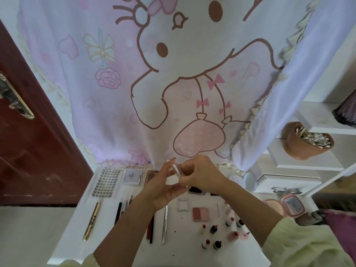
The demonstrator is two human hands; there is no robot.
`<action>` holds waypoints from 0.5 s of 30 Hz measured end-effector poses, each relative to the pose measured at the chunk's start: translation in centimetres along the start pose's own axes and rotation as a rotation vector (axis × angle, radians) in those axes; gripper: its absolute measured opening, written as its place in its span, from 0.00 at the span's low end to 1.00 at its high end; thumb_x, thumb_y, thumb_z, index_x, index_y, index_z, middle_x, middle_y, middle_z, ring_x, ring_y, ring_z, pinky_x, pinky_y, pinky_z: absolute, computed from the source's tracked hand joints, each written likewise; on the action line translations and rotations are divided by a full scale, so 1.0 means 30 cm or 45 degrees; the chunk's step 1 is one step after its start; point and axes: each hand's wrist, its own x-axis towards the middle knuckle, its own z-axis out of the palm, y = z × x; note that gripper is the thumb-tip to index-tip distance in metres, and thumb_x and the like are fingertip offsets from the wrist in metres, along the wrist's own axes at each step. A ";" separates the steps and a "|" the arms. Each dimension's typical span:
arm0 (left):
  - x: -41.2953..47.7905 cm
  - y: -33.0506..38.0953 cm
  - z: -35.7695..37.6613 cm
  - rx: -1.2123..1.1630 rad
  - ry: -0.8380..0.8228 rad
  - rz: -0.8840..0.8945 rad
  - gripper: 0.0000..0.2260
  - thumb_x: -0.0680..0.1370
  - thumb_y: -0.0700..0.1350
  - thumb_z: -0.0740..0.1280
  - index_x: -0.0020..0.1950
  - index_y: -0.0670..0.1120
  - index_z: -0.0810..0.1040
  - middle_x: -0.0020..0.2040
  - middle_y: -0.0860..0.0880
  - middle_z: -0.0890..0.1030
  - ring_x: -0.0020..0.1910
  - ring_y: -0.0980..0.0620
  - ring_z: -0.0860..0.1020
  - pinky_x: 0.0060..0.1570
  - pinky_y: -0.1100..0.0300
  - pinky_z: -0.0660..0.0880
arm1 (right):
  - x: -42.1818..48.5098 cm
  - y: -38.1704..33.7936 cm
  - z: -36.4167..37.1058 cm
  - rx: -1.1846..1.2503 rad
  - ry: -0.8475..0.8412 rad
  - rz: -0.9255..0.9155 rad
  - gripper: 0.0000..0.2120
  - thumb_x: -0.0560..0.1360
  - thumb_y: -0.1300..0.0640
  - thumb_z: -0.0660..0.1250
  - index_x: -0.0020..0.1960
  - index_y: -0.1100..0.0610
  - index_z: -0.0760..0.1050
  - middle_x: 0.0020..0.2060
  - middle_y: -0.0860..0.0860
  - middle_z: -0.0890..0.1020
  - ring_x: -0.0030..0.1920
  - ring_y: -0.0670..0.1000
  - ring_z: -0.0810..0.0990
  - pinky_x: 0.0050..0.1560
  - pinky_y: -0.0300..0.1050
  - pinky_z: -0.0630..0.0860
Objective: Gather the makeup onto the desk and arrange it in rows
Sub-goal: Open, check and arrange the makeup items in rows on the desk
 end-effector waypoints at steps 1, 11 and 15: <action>0.001 -0.001 0.001 -0.008 -0.007 0.001 0.23 0.77 0.55 0.68 0.62 0.39 0.77 0.53 0.39 0.83 0.54 0.40 0.82 0.58 0.47 0.77 | 0.001 0.002 -0.001 0.006 0.003 -0.002 0.13 0.67 0.62 0.71 0.50 0.53 0.85 0.34 0.49 0.85 0.28 0.48 0.78 0.35 0.45 0.81; 0.008 0.004 0.007 -0.081 -0.054 0.013 0.19 0.78 0.54 0.66 0.60 0.39 0.78 0.52 0.39 0.84 0.56 0.39 0.81 0.55 0.48 0.79 | 0.018 0.023 -0.020 0.048 0.027 -0.014 0.11 0.70 0.59 0.71 0.52 0.53 0.85 0.42 0.47 0.86 0.40 0.50 0.85 0.45 0.52 0.83; 0.023 0.019 0.004 -0.110 -0.070 -0.026 0.22 0.78 0.54 0.66 0.62 0.38 0.77 0.56 0.37 0.82 0.57 0.39 0.80 0.54 0.48 0.79 | 0.037 0.035 -0.033 0.105 0.022 -0.008 0.11 0.72 0.59 0.71 0.54 0.55 0.84 0.44 0.47 0.86 0.42 0.46 0.85 0.47 0.48 0.83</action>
